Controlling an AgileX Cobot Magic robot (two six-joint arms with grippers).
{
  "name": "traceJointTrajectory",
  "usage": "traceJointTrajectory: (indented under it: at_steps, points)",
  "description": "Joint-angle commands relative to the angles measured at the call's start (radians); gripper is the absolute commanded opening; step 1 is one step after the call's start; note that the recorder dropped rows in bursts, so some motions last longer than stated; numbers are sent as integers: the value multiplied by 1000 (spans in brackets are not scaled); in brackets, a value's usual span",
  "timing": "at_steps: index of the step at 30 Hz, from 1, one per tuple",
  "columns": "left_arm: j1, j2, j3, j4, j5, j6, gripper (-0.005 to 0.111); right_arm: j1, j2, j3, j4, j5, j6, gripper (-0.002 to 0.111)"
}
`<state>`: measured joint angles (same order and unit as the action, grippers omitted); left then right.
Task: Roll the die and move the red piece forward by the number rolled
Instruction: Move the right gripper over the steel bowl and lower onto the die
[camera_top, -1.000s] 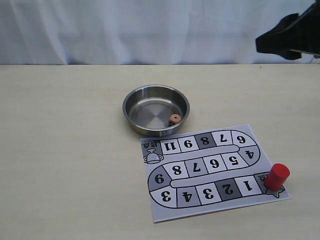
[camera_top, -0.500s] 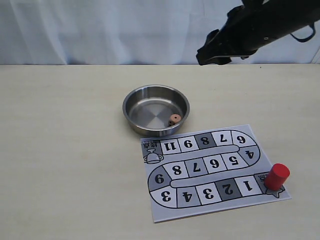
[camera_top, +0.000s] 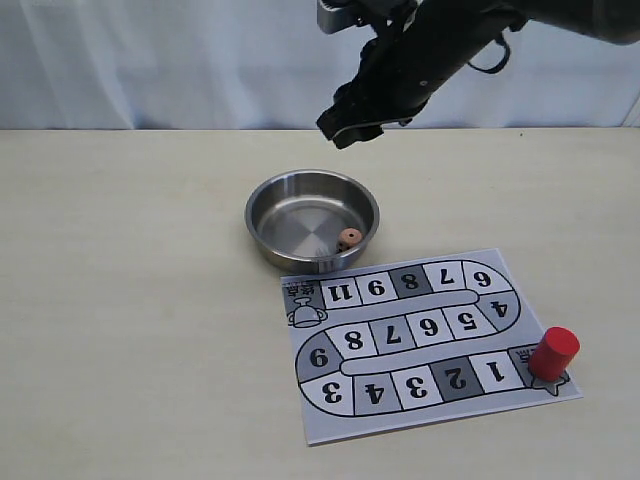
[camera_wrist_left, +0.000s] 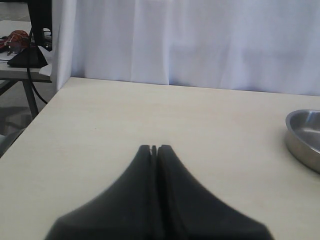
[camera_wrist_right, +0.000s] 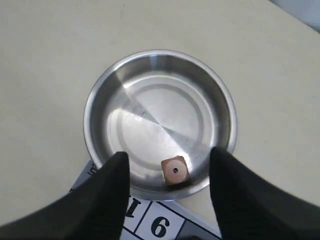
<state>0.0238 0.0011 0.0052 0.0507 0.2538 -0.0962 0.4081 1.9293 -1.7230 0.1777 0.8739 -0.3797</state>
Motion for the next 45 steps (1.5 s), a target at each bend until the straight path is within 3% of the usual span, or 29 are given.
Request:
traceJointTrajectory:
  at_steps: [1,8,15,21,45]
  points:
    - [0,-1,-5,-1,-12,-4,0,26,68,-32,-26,14,7,47]
    - [0,-1,-5,-3,-12,-4,0,26,151,-32,-134,5,19,48]
    - [0,-1,-5,-3,-12,-4,0,26,216,-32,-126,-29,28,48]
    - [0,-1,-5,-3,-12,-4,0,26,249,-32,-87,-42,25,60]
    - [0,-1,-5,-2,-12,-4,0,36,376,-32,-88,-120,7,59]
